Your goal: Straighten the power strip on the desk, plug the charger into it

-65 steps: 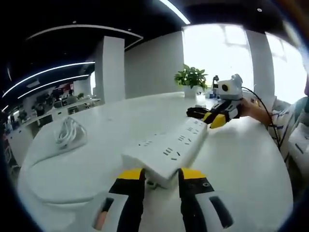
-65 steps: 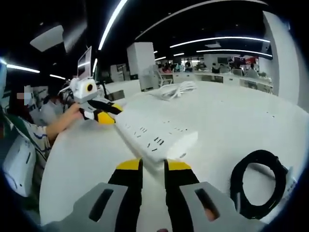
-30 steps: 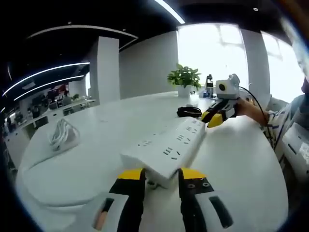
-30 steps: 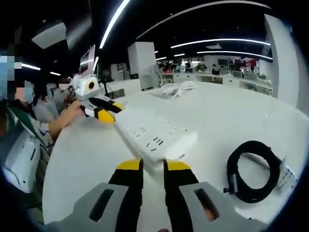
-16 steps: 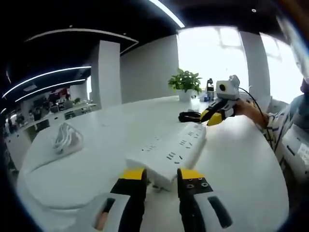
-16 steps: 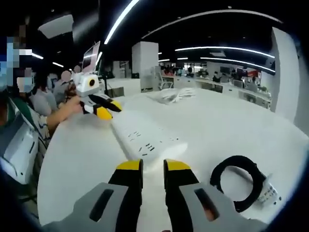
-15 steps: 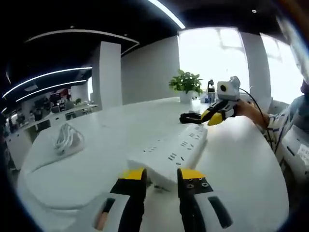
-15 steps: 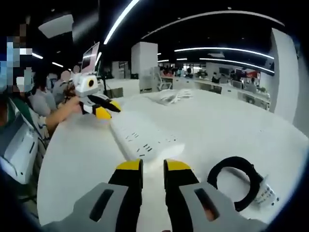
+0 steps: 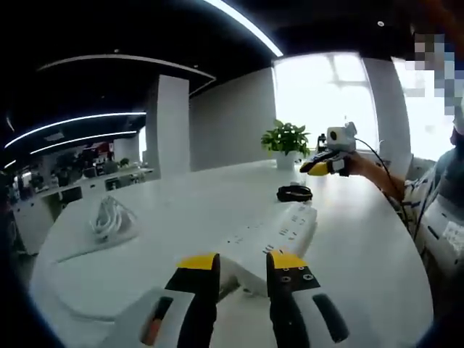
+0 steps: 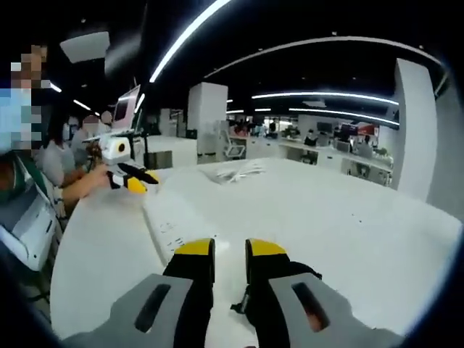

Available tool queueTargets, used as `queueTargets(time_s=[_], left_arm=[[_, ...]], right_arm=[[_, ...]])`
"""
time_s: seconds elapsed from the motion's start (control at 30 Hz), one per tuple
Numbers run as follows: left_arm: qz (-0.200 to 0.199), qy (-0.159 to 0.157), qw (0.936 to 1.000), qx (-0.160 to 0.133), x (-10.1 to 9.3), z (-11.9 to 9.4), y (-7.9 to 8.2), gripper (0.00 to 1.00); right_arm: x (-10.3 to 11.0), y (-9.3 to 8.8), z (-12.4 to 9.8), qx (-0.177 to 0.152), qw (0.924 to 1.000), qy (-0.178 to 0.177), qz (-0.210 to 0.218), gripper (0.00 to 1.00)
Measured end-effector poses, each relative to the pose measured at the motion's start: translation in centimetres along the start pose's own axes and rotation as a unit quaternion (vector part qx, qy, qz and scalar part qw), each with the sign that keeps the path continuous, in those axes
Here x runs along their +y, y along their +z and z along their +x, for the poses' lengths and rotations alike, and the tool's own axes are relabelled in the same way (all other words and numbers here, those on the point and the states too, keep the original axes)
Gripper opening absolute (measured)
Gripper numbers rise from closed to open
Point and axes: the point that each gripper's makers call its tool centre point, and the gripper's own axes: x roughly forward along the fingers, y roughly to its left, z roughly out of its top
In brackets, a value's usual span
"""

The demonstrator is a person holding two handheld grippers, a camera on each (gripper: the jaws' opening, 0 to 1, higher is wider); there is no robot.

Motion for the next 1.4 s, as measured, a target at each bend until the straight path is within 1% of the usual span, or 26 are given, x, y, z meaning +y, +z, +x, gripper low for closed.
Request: queueTargets(time_s=[0.17, 0.23, 0.3, 0.43, 0.5, 0.57, 0.63, 0.83, 0.87, 0.9, 0.97, 1.03, 1.1, 1.17, 1.2, 1.27, 1.4], left_arm=[[0.002, -0.001, 1.0, -0.006, -0.2, -0.1, 0.2, 0.25], [0.002, -0.001, 0.9999, -0.011, -0.2, -0.1, 0.4, 0.25], [-0.001, -0.002, 0.9999, -0.016, -0.1, -0.2, 0.7, 0.25], [-0.007, -0.003, 0.9997, -0.024, 0.0, -0.3, 0.9, 0.25], [-0.007, -0.001, 0.9997, -0.025, 0.1, -0.3, 0.9, 0.25], [-0.007, 0.0, 0.9996, -0.026, 0.2, -0.4, 1.0, 0.25], [-0.007, 0.001, 0.9996, -0.028, 0.2, -0.4, 1.1, 0.25], [-0.004, 0.008, 0.9994, -0.033, 0.6, -0.7, 1.4, 0.25], [-0.005, 0.009, 0.9994, -0.034, 0.7, -0.8, 1.4, 0.25], [-0.006, 0.01, 0.9993, -0.035, 0.8, -0.8, 1.4, 0.25], [-0.006, 0.012, 0.9993, -0.036, 0.9, -0.9, 1.5, 0.25], [-0.006, 0.013, 0.9992, -0.037, 1.0, -1.0, 1.6, 0.25], [-0.005, 0.013, 0.9992, -0.038, 1.0, -1.0, 1.6, 0.25], [-0.003, 0.014, 0.9992, -0.038, 1.1, -1.1, 1.7, 0.25], [-0.002, 0.015, 0.9991, -0.039, 1.1, -1.1, 1.7, 0.25], [-0.003, 0.015, 0.9991, -0.039, 1.1, -1.2, 1.7, 0.25], [-0.005, 0.016, 0.9991, -0.04, 1.2, -1.2, 1.7, 0.25]], right_arm=[[-2.3, -0.3, 0.1, 0.015, 0.9997, -0.014, -0.013, 0.17], [-3.3, -0.9, 0.2, 0.033, 0.9988, -0.019, -0.03, 0.17], [-4.1, -1.7, 0.3, 0.061, 0.9968, -0.024, -0.046, 0.17], [-4.9, -3.2, 0.7, 0.105, 0.9908, -0.021, -0.083, 0.18], [-5.9, -3.6, 1.0, 0.126, 0.9856, -0.03, -0.109, 0.18], [-6.5, -4.3, 1.3, 0.154, 0.9786, -0.028, -0.134, 0.18], [-7.1, -4.7, 1.7, 0.17, 0.9747, -0.025, -0.143, 0.18], [-8.2, -5.7, 2.7, 0.214, 0.9643, 0.004, -0.156, 0.17], [-8.3, -6.0, 2.9, 0.228, 0.9605, 0.013, -0.159, 0.17], [-8.4, -6.0, 3.0, 0.233, 0.9591, 0.014, -0.161, 0.17], [-8.5, -6.6, 3.2, 0.255, 0.9509, 0.031, -0.172, 0.17], [-8.5, -7.0, 3.4, 0.272, 0.9448, 0.041, -0.178, 0.17], [-8.5, -7.2, 3.6, 0.284, 0.9393, 0.048, -0.187, 0.17], [-8.4, -7.3, 3.9, 0.289, 0.9369, 0.05, -0.191, 0.17], [-8.4, -7.4, 3.9, 0.295, 0.9335, 0.056, -0.195, 0.17], [-8.4, -7.6, 4.1, 0.302, 0.9302, 0.06, -0.2, 0.17], [-8.4, -7.7, 4.3, 0.308, 0.9275, 0.063, -0.203, 0.15]])
